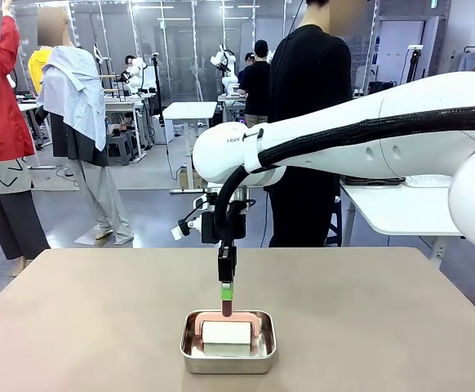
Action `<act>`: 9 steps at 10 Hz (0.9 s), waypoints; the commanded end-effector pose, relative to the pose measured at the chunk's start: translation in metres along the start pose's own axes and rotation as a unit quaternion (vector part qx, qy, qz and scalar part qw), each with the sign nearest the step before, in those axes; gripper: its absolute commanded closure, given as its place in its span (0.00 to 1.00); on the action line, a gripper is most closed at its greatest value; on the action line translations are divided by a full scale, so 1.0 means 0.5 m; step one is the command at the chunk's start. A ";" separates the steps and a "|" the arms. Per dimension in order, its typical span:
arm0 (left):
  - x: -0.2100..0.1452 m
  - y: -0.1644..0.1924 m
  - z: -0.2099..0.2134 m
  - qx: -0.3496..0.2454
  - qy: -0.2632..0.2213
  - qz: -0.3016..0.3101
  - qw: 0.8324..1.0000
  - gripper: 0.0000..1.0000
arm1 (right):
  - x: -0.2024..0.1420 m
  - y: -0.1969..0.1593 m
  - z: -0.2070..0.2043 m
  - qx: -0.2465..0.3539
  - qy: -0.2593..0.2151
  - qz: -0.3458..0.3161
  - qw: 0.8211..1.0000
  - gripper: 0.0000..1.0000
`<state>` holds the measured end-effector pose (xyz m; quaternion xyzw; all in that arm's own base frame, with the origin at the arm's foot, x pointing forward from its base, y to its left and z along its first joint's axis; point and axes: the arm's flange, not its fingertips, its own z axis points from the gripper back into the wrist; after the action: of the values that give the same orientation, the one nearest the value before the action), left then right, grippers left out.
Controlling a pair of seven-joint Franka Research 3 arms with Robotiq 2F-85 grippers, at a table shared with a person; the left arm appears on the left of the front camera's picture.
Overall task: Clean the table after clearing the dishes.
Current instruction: When the right (or left) Handle tray is removed, use the right hand (or left hand) to clean the right (or left) side of the table with the Lint Roller.
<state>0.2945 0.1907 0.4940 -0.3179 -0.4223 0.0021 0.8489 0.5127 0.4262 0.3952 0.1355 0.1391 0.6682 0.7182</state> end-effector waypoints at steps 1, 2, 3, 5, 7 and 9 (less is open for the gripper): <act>-0.001 -0.001 0.006 -0.002 0.005 -0.003 1.000 0.00 | 0.009 0.013 -0.004 -0.012 0.000 -0.014 1.000 0.83; -0.001 -0.001 0.006 -0.002 0.005 -0.003 1.000 0.00 | 0.010 0.014 -0.002 -0.015 -0.001 -0.012 1.000 1.00; -0.001 -0.001 0.006 -0.002 0.005 -0.003 1.000 0.00 | 0.010 0.014 -0.003 -0.015 0.000 -0.012 1.000 1.00; -0.001 -0.001 0.006 -0.002 0.005 -0.003 1.000 0.00 | 0.007 0.013 -0.002 -0.015 -0.009 -0.017 1.000 1.00; -0.001 -0.001 0.006 -0.002 0.005 -0.003 1.000 0.00 | -0.005 0.023 0.013 -0.020 -0.020 -0.035 0.999 1.00; -0.001 -0.001 0.006 -0.002 0.005 -0.003 1.000 0.00 | -0.071 0.085 0.092 -0.049 -0.051 -0.118 0.991 1.00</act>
<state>0.2945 0.1907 0.4940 -0.3178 -0.4224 0.0021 0.8489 0.5119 0.4172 0.4260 0.1304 0.1176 0.6249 0.7607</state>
